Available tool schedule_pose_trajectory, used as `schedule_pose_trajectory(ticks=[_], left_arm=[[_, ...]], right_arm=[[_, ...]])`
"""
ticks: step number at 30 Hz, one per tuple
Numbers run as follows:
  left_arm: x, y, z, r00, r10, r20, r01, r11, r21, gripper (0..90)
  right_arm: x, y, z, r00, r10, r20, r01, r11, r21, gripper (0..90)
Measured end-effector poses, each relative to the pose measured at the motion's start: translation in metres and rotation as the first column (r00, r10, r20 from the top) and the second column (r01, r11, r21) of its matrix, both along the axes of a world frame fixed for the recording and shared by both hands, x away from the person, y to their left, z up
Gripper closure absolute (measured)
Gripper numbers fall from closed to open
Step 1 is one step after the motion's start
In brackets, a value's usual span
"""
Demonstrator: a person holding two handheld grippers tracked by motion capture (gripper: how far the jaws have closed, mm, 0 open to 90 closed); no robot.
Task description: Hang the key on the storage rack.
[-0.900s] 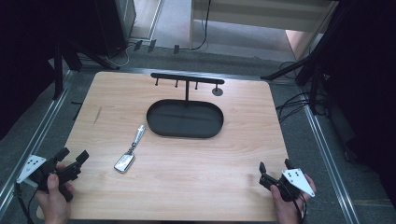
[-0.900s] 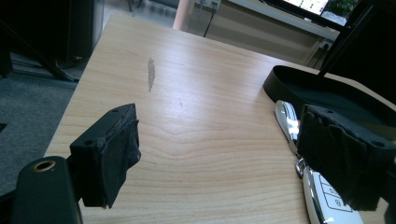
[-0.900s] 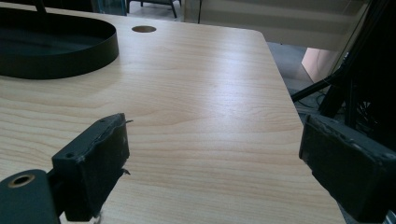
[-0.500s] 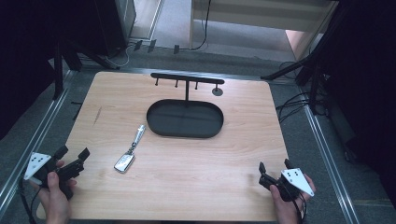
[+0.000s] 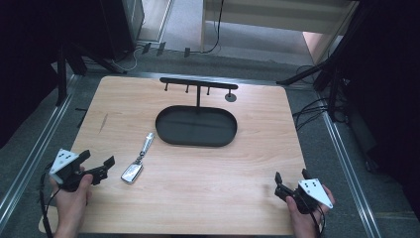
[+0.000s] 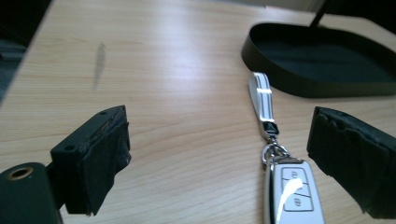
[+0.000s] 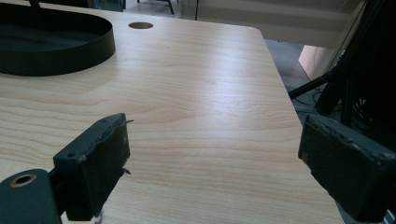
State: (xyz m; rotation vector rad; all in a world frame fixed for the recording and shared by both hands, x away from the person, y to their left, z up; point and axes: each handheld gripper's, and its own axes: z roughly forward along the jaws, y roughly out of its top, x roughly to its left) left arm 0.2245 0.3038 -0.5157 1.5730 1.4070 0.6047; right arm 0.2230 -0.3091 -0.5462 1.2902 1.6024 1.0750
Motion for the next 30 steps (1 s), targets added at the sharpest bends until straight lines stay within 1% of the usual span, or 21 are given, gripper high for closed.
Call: schedule_pose_trajectory(ticks=[2,3,4,6,7,8,9,10,11,12,14,15,16,17,21,22,25,27,28,29,30], left_arm=[[0.005,-0.003,0.002,0.9995,-0.017,-0.025,0.017,0.9998,0.007,3.4],[0.014,-0.010,0.008,0.9958,-0.024,-0.088,0.028,0.9990,0.036,2.9],[0.014,-0.010,0.008,0.9958,-0.024,-0.088,0.028,0.9990,0.036,2.9],[0.022,-0.015,0.014,0.9899,-0.036,-0.137,0.045,0.9972,0.061,2.9],[0.029,-0.021,0.020,0.9813,-0.048,-0.186,0.065,0.9941,0.087,2.9],[0.029,-0.021,0.020,0.9813,-0.048,-0.186,0.065,0.9941,0.087,2.9],[0.036,-0.028,0.026,0.9708,-0.064,-0.231,0.092,0.9895,0.112,2.9],[0.036,-0.028,0.026,0.9708,-0.064,-0.231,0.092,0.9895,0.112,2.9],[0.042,-0.033,0.029,0.9596,-0.077,-0.271,0.114,0.9858,0.123,2.9],[0.042,-0.033,0.029,0.9596,-0.077,-0.271,0.114,0.9858,0.123,2.9],[0.047,-0.035,0.033,0.9471,-0.081,-0.310,0.127,0.9833,0.130,2.9],[0.053,-0.036,0.038,0.9335,-0.081,-0.349,0.130,0.9845,0.118,2.9],[0.053,-0.036,0.038,0.9335,-0.081,-0.349,0.130,0.9845,0.118,2.9],[0.058,-0.038,0.041,0.9196,-0.073,-0.386,0.130,0.9837,0.124,2.9],[0.070,-0.046,0.044,0.8833,-0.057,-0.465,0.126,0.9851,0.118,3.2],[0.073,-0.048,0.044,0.8724,-0.063,-0.485,0.142,0.9817,0.127,4.4],[0.080,-0.055,0.046,0.8639,-0.060,-0.500,0.152,0.9774,0.147,11.6],[0.089,-0.065,0.048,0.8391,-0.076,-0.539,0.192,0.9676,0.163,16.2],[0.089,-0.065,0.048,0.8391,-0.076,-0.539,0.192,0.9676,0.163,19.3],[0.092,-0.069,0.048,0.8292,-0.084,-0.553,0.213,0.9615,0.174,19.3],[0.095,-0.073,0.047,0.8207,-0.092,-0.564,0.228,0.9578,0.175,28.3]], right_arm=[[0.000,0.000,0.000,1.0000,0.000,0.000,0.000,1.000,0.000,8.6],[0.000,0.000,0.000,1.0000,-0.001,-0.001,0.001,1.000,0.001,8.5],[0.000,0.000,0.000,1.0000,-0.001,-0.001,0.001,1.000,0.001,8.5],[0.000,0.000,0.000,1.0000,0.000,-0.002,0.000,1.000,0.001,8.5],[0.000,0.000,0.000,1.0000,-0.001,-0.005,0.001,1.000,0.005,8.6],[0.000,0.000,0.000,1.0000,-0.001,-0.005,0.001,1.000,0.005,8.6],[0.000,0.000,0.000,1.0000,-0.001,-0.003,0.001,1.000,0.003,8.5],[0.000,0.000,0.000,1.0000,-0.001,-0.003,0.001,1.000,0.003,8.5],[0.000,0.000,0.000,1.0000,-0.002,-0.002,0.002,1.000,0.004,8.6],[0.000,0.000,0.000,1.0000,-0.002,-0.002,0.002,1.000,0.004,8.6],[0.000,0.000,0.000,1.0000,-0.003,-0.001,0.003,1.000,0.003,8.6],[0.000,0.000,0.000,1.0000,-0.004,-0.003,0.004,1.000,0.004,8.6],[0.000,0.000,0.000,1.0000,-0.004,-0.003,0.004,1.000,0.004,8.6],[0.000,0.000,0.000,1.0000,-0.003,-0.002,0.003,1.000,0.001,8.6],[0.000,0.001,0.000,1.0000,-0.004,-0.004,0.004,1.000,0.002,8.6],[0.000,0.001,0.000,1.0000,-0.003,-0.005,0.003,1.000,0.000,8.6],[0.000,0.001,0.000,1.0000,-0.004,-0.005,0.004,1.000,-0.002,8.6],[0.000,0.001,0.000,1.0000,-0.006,-0.005,0.005,1.000,-0.002,8.6],[0.000,0.001,0.000,1.0000,-0.006,-0.005,0.006,1.000,-0.002,8.6],[0.000,0.001,0.000,1.0000,-0.006,-0.005,0.006,1.000,-0.002,8.6],[0.000,0.001,0.000,1.0000,-0.004,-0.003,0.004,1.000,-0.002,8.6]])
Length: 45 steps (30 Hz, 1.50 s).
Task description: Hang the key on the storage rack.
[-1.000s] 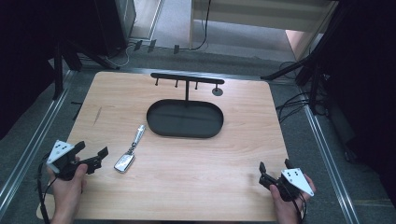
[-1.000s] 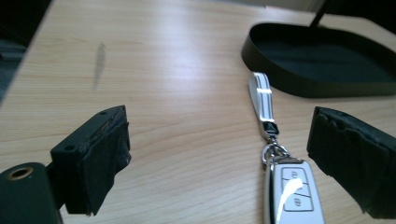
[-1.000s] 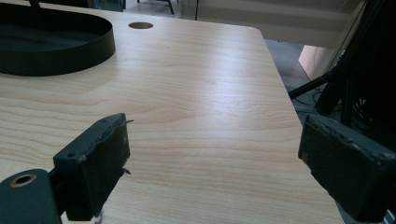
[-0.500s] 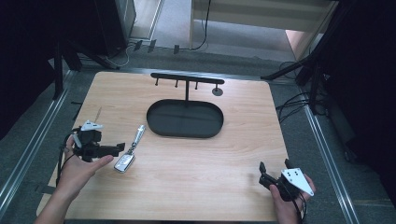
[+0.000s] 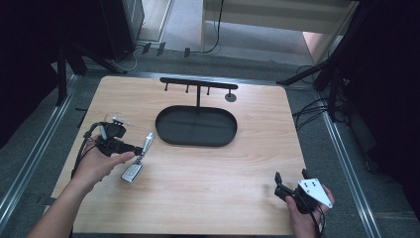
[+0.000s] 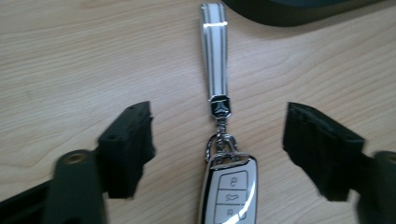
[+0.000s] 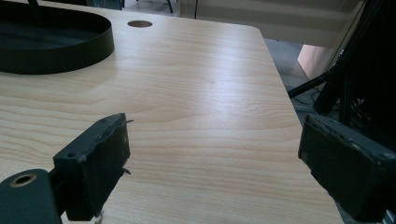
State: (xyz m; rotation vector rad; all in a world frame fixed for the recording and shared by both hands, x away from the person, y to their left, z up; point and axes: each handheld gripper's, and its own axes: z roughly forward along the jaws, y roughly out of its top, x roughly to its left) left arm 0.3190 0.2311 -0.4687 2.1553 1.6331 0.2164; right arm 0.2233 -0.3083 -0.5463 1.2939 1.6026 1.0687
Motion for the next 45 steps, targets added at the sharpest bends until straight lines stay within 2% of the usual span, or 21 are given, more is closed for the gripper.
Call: schedule_pose_trajectory(ticks=[1,2,3,6,7,8,11,13,15,17,19,22,28,29,32,36,39,42,43,44,45], left_arm=[[0.006,-0.006,-0.001,0.9989,-0.012,-0.046,0.012,0.9999,0.005,28.4],[0.006,-0.006,-0.001,0.9989,-0.012,-0.046,0.012,0.9999,0.005,28.5],[0.013,-0.009,-0.001,0.9964,0.006,-0.085,-0.007,0.9998,-0.018,29.8],[0.018,-0.012,-0.002,0.9929,0.016,-0.118,-0.022,0.9984,-0.051,34.4],[0.022,-0.015,-0.004,0.9887,0.019,-0.149,-0.026,0.9986,-0.047,38.3],[0.022,-0.015,-0.004,0.9887,0.019,-0.149,-0.026,0.9986,-0.047,39.7],[0.028,-0.020,-0.008,0.9836,0.029,-0.178,-0.027,0.9996,0.013,42.4],[0.033,-0.021,-0.012,0.9762,0.046,-0.212,-0.049,0.9988,-0.005,47.1],[0.033,-0.021,-0.013,0.9746,0.047,-0.219,-0.049,0.9988,-0.003,51.3],[0.035,-0.023,-0.017,0.9722,0.051,-0.229,-0.045,0.9985,0.033,53.7],[0.036,-0.024,-0.020,0.9694,0.067,-0.236,-0.058,0.9973,0.045,56.2],[0.039,-0.023,-0.026,0.9575,0.099,-0.271,-0.084,0.9944,0.064,59.5],[0.042,-0.023,-0.032,0.9534,0.091,-0.288,-0.077,0.9953,0.057,63.2],[0.043,-0.023,-0.033,0.9499,0.091,-0.299,-0.077,0.9953,0.058,63.6],[0.045,-0.027,-0.035,0.9497,0.101,-0.297,-0.085,0.9943,0.064,64.6],[0.048,-0.036,-0.038,0.9473,0.120,-0.297,-0.094,0.9905,0.100,68.4],[0.048,-0.037,-0.038,0.9465,0.118,-0.300,-0.089,0.9902,0.107,72.7],[0.047,-0.038,-0.037,0.9515,0.106,-0.289,-0.075,0.9903,0.117,74.7],[0.046,-0.038,-0.038,0.9568,0.096,-0.274,-0.066,0.9909,0.117,74.7],[0.046,-0.038,-0.038,0.9568,0.096,-0.274,-0.066,0.9909,0.117,74.8],[0.044,-0.037,-0.037,0.9602,0.094,-0.263,-0.069,0.9924,0.102,74.8]], right_arm=[[0.000,0.000,0.000,1.0000,0.002,0.001,-0.002,1.000,0.002,8.6],[0.000,0.000,0.000,1.0000,0.002,0.001,-0.002,1.000,0.002,8.6],[0.000,0.000,0.000,1.0000,0.003,0.001,-0.003,1.000,0.004,8.6],[0.000,-0.001,0.000,1.0000,0.004,0.002,-0.004,1.000,0.003,8.6],[0.000,-0.001,0.000,1.0000,0.006,0.002,-0.006,1.000,0.004,8.6],[0.000,-0.001,0.000,1.0000,0.006,0.002,-0.006,1.000,0.004,8.6],[0.000,-0.001,0.000,1.0000,0.007,0.001,-0.007,1.000,0.007,8.6],[0.000,-0.001,0.000,1.0000,0.008,0.001,-0.008,1.000,0.008,8.6],[0.000,-0.002,0.000,1.0000,0.007,0.001,-0.007,1.000,0.010,8.6],[0.000,-0.002,0.000,0.9999,0.010,0.003,-0.010,1.000,0.011,8.6],[0.000,-0.002,0.000,0.9999,0.011,0.004,-0.011,1.000,0.012,8.6],[0.000,-0.002,0.000,0.9999,0.012,0.000,-0.012,1.000,0.018,8.6],[0.000,-0.002,0.000,0.9999,0.013,0.000,-0.013,1.000,0.020,8.6],[0.000,-0.002,0.000,0.9999,0.013,0.001,-0.013,1.000,0.020,8.6],[0.000,-0.003,0.000,0.9999,0.014,0.000,-0.014,1.000,0.021,8.6],[0.000,-0.003,0.000,0.9999,0.016,0.000,-0.016,1.000,0.022,8.6],[0.000,-0.003,0.000,0.9999,0.017,0.000,-0.017,1.000,0.023,8.6],[0.000,-0.003,0.000,0.9998,0.018,0.000,-0.018,1.000,0.024,8.6],[0.000,-0.003,0.000,0.9998,0.018,0.000,-0.018,1.000,0.024,8.6],[0.000,-0.003,0.000,0.9998,0.018,0.000,-0.018,1.000,0.024,8.6],[0.000,-0.003,0.000,0.9999,0.017,0.000,-0.017,1.000,0.023,8.6]])
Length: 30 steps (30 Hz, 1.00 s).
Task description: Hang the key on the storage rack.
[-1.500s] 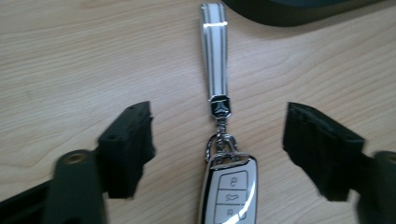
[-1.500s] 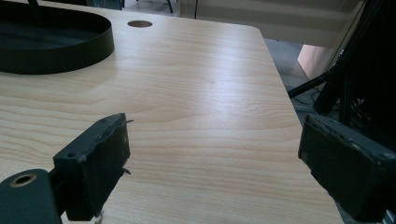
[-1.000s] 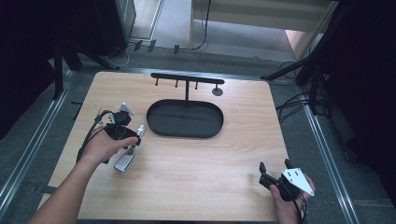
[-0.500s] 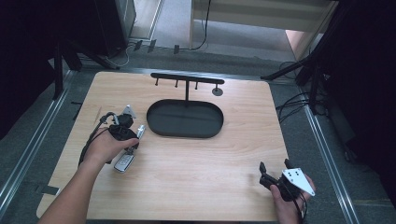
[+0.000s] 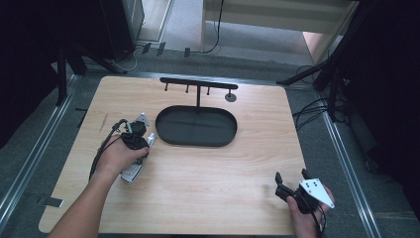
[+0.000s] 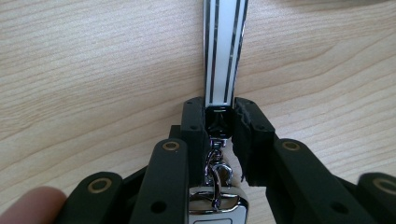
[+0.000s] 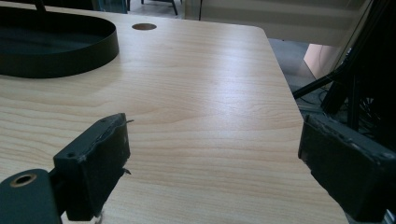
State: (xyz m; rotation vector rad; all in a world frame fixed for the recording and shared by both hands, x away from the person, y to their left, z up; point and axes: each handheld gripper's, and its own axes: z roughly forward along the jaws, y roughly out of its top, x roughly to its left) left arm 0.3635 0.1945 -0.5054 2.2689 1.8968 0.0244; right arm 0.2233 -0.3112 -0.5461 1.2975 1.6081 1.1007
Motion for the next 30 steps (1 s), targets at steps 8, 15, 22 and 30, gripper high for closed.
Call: schedule_pose_trajectory(ticks=[8,15,22,30], left_arm=[[-0.002,0.023,0.027,0.9912,0.041,0.126,-0.024,0.9907,-0.134,75.0],[-0.009,0.038,0.045,0.9516,0.096,0.292,-0.036,0.9786,-0.203,75.1],[-0.015,0.045,0.063,0.8801,0.148,0.451,-0.036,0.9683,-0.247,77.1],[-0.019,0.046,0.070,0.8217,0.139,0.553,0.002,0.9688,-0.248,77.3]], right_arm=[[0.000,0.000,0.000,1.0000,-0.003,-0.001,0.003,1.000,-0.001,8.6],[0.000,0.000,0.000,1.0000,-0.005,-0.002,0.005,1.000,-0.002,8.7],[0.000,0.000,0.000,1.0000,-0.005,-0.003,0.005,1.000,-0.001,8.7],[0.000,0.000,0.000,1.0000,-0.004,-0.002,0.004,1.000,0.001,8.7]])
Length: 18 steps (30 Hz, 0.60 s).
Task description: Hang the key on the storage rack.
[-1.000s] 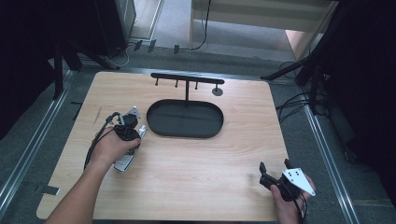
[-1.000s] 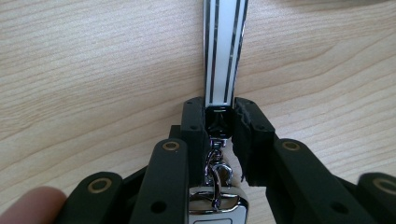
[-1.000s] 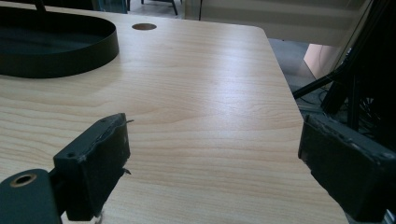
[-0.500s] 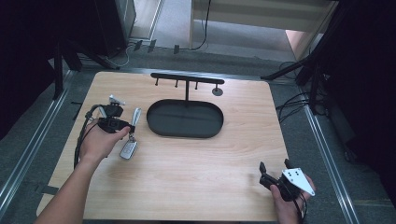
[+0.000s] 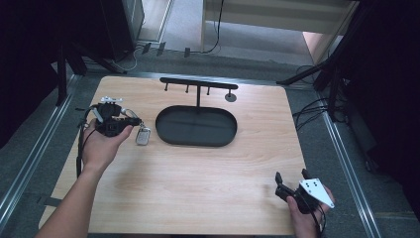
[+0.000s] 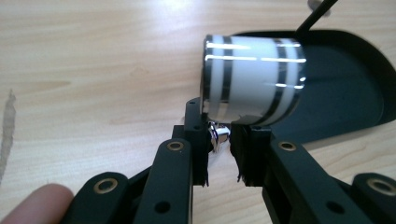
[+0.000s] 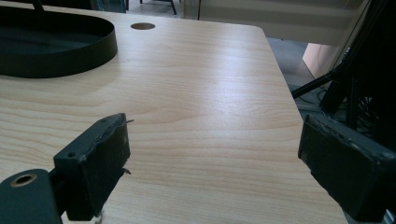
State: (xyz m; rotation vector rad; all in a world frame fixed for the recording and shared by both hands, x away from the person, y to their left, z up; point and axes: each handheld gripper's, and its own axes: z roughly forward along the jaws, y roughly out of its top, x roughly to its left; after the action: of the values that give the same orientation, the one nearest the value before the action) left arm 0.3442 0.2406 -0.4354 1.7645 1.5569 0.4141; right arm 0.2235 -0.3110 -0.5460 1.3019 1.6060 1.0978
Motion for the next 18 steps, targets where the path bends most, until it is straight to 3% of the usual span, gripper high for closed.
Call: schedule_pose_trajectory(ticks=[1,2,3,7,9,10,11,13,14,18], left_arm=[[-0.002,0.001,0.002,0.9993,-0.010,0.035,0.011,0.9999,-0.005,77.3],[-0.002,0.001,0.002,0.9993,-0.010,0.035,0.011,0.9999,-0.005,77.3],[-0.003,0.001,0.004,0.9971,-0.023,0.072,0.024,0.9997,-0.005,77.3],[-0.004,-0.001,0.008,0.9931,-0.052,0.105,0.051,0.9986,0.008,77.3],[-0.005,-0.005,0.014,0.9867,-0.083,0.140,0.084,0.9965,0.004,77.3],[-0.005,-0.005,0.014,0.9867,-0.083,0.140,0.084,0.9965,0.004,77.3],[-0.005,-0.009,0.017,0.9811,-0.105,0.162,0.104,0.9945,0.016,77.3],[-0.005,-0.012,0.019,0.9783,-0.118,0.171,0.115,0.9931,0.023,77.3],[-0.005,-0.017,0.023,0.9736,-0.141,0.179,0.137,0.9900,0.033,77.3],[-0.003,-0.025,0.028,0.9698,-0.175,0.170,0.172,0.9846,0.032,77.3]], right_arm=[[0.000,0.000,0.000,1.0000,0.000,-0.001,0.000,1.000,0.001,8.7],[0.000,0.000,0.000,1.0000,0.000,-0.001,0.000,1.000,0.001,8.7],[0.000,0.000,0.000,1.0000,0.001,-0.001,-0.001,1.000,0.002,8.7],[0.000,0.000,0.000,1.0000,0.002,-0.001,-0.002,1.000,0.000,8.7],[0.000,0.000,0.000,1.0000,0.002,-0.002,-0.002,1.000,-0.002,8.7],[0.000,0.000,0.000,1.0000,0.002,-0.002,-0.002,1.000,-0.002,8.7],[0.000,0.000,0.000,1.0000,0.002,-0.001,-0.002,1.000,-0.002,8.7],[0.000,0.000,0.000,1.0000,0.001,-0.002,-0.001,1.000,-0.002,8.7],[0.000,0.000,0.000,1.0000,0.001,-0.001,-0.001,1.000,-0.003,8.7],[0.000,0.000,0.000,1.0000,0.000,-0.001,0.000,1.000,-0.003,8.7]])
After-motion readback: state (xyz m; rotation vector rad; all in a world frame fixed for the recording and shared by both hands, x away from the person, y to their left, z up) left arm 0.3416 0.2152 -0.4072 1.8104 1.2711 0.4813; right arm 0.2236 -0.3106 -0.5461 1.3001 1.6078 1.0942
